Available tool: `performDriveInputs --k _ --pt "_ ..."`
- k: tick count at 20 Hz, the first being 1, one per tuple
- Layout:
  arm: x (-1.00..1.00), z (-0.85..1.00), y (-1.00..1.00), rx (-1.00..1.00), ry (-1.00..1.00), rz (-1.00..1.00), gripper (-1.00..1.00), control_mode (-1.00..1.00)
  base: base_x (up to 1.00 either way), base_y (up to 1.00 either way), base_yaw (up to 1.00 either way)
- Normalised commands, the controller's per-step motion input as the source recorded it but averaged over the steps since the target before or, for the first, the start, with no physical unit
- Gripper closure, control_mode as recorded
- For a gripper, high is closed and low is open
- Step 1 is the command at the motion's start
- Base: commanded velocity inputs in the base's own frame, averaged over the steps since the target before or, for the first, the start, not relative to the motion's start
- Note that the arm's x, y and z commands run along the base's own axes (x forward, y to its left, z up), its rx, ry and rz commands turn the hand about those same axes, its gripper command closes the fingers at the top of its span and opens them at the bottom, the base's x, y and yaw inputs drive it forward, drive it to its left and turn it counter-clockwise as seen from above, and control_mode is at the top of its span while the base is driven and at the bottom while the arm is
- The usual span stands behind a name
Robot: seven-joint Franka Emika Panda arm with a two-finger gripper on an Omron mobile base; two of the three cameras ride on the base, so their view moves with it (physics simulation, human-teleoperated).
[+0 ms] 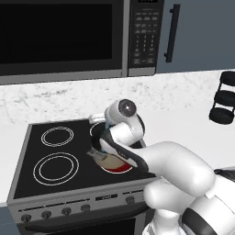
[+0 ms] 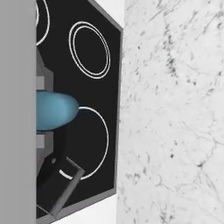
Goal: Put the potato and eggplant in the pot. Retrieve the spatula and lightly stir the vegetables in the pot.
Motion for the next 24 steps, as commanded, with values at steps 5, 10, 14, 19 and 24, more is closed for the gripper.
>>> performDriveInputs --k 5,10,14,19,24 --pt "0.02 -0.3 -0.01 0.0 0.08 -0.01 1.0 -1.0 0.0 0.0 0.0" --pt "0.04 -0.24 -0.09 -0.12 -0.04 -0.05 1.0 -1.0 0.0 0.0 0.0" --pt "0.19 -0.13 -0.01 -0.11 -0.15 -0.05 1.0 -1.0 0.0 0.0 0.0" --pt "0.08 -0.02 -0.01 -0.11 -0.18 -0.05 1.0 -1.0 0.0 0.0 0.0" --pt "-0.32 -0.02 -0.07 -0.09 -0.05 -0.09 1.0 -1.0 0.0 0.0 0.0"
